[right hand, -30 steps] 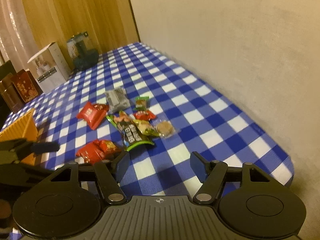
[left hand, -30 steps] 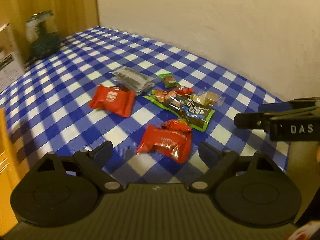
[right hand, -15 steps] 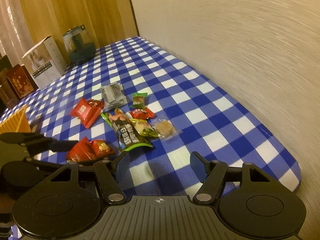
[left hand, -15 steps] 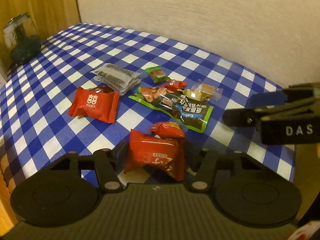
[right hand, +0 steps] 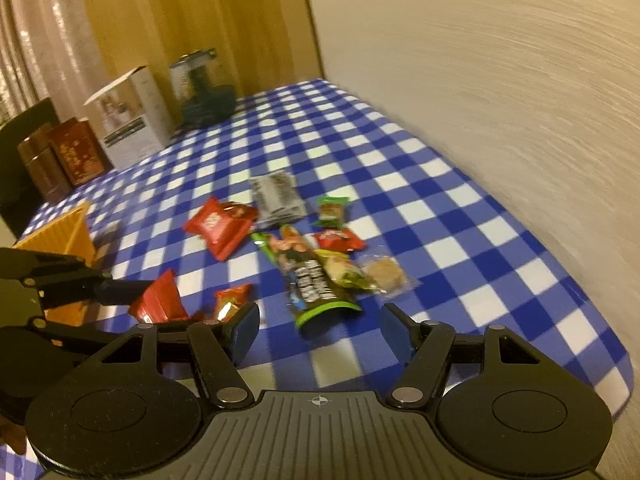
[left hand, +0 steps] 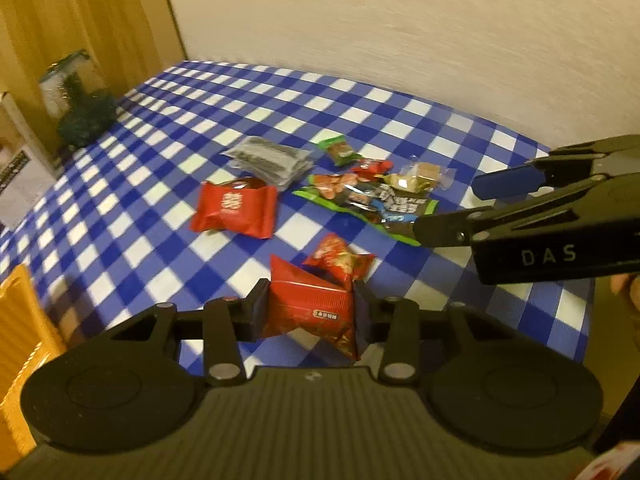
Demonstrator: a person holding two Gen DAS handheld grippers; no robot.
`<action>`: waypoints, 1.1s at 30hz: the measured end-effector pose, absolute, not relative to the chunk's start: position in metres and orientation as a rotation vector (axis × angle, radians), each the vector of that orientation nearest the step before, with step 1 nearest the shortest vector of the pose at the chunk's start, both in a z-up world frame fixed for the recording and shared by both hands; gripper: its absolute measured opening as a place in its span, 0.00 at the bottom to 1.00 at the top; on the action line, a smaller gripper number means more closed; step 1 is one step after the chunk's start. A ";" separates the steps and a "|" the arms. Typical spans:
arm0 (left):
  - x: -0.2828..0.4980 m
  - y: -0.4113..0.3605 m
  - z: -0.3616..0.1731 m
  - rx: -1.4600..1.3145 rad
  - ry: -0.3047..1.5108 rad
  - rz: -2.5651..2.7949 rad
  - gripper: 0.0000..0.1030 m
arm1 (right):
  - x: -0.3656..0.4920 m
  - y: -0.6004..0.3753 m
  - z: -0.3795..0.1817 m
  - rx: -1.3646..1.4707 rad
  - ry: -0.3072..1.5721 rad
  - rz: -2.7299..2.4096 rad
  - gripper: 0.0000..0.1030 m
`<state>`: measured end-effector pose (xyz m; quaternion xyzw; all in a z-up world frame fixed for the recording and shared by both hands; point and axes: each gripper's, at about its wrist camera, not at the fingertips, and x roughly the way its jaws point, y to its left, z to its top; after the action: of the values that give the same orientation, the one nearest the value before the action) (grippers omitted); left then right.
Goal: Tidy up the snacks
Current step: 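Grasp the large red packet with the left gripper while the right gripper grasps a small red candy, then carry both red snacks over the orange tray with both grippers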
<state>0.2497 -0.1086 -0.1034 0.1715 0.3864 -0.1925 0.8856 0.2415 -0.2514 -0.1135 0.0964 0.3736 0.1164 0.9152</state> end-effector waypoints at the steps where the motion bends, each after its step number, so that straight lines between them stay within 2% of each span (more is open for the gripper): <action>1: 0.248 -0.104 -0.100 0.355 0.796 -0.387 0.38 | 0.242 -0.249 -0.113 0.199 0.766 0.253 0.66; 4: 0.241 -0.091 -0.087 0.333 0.771 -0.351 0.38 | 0.244 -0.241 -0.112 0.189 0.752 0.294 0.64; 8: 0.235 -0.070 -0.072 0.279 0.748 -0.302 0.38 | 0.249 -0.223 -0.113 0.150 0.753 0.348 0.51; 18: 0.233 -0.044 -0.067 0.194 0.748 -0.260 0.38 | 0.276 -0.185 -0.128 0.085 0.812 0.380 0.39; 22: 0.234 -0.044 -0.067 0.175 0.751 -0.271 0.38 | 0.283 -0.179 -0.135 0.069 0.841 0.344 0.25; 33: 0.225 -0.046 -0.057 0.153 0.736 -0.278 0.38 | 0.263 -0.176 -0.103 0.116 0.779 0.331 0.22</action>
<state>0.2253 -0.0460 -0.0574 0.0747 0.3581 -0.1353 0.9208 0.2625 -0.1757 -0.1031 0.0561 0.3776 0.1606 0.9102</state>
